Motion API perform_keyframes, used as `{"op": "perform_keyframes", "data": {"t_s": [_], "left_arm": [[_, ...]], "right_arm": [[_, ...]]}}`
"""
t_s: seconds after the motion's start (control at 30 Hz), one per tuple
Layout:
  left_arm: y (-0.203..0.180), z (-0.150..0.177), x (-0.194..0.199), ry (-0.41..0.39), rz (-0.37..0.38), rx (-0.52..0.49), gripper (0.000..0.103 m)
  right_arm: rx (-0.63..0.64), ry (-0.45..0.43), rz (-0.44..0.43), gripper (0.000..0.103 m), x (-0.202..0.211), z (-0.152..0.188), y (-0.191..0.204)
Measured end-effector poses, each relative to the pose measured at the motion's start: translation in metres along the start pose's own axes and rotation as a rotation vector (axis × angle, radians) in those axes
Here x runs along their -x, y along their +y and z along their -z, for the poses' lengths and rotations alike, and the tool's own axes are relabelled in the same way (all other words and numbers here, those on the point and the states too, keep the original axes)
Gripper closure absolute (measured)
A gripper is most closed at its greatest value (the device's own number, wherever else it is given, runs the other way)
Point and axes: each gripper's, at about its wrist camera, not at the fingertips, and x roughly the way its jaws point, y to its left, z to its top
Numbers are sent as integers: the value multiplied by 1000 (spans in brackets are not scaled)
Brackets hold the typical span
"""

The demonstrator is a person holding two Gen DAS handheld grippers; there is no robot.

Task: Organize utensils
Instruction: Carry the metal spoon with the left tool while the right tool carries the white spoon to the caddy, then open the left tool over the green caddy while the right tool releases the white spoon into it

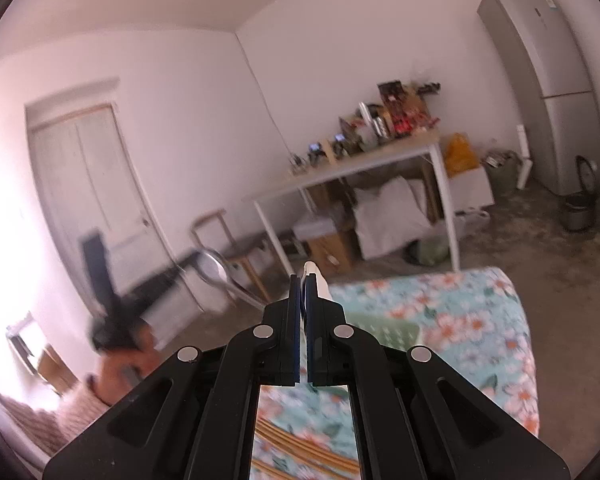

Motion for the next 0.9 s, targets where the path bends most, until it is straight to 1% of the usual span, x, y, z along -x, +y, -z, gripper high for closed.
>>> {"op": "perform_keyframes", "data": {"t_s": [0.07, 0.17, 0.23, 0.3, 0.4, 0.47, 0.63, 0.7, 0.73, 0.77, 0.9], "left_arm": [[-14, 2, -10, 15, -24, -66, 101], [-28, 7, -21, 29, -41, -131, 101], [-38, 11, -28, 37, -58, -175, 101], [-45, 14, -35, 53, -64, -198, 101], [-51, 20, -43, 86, -66, -209, 101], [-51, 23, -48, 112, -57, -198, 101], [-46, 23, -60, 182, 15, -115, 99], [-43, 23, -62, 198, 39, -84, 92], [-42, 22, -62, 201, 45, -72, 82], [-40, 22, -61, 199, 52, -55, 76], [-35, 20, -52, 186, 67, -17, 69]], "right_arm": [[-20, -19, -33, 103, 1, -8, -6], [-34, -39, -62, 103, 1, -15, -11], [-42, -59, -96, 103, -1, -21, -15], [-45, -68, -112, 103, -6, -26, -19], [-63, -73, -141, 103, -14, -30, -27], [-80, -72, -163, 103, -21, -31, -33], [-121, -80, -203, 103, -35, -33, -47], [-133, -82, -211, 103, -41, -34, -52], [-141, -81, -216, 103, -46, -34, -56], [-148, -80, -221, 103, -50, -34, -59], [-160, -65, -223, 103, -67, -30, -68]]}}
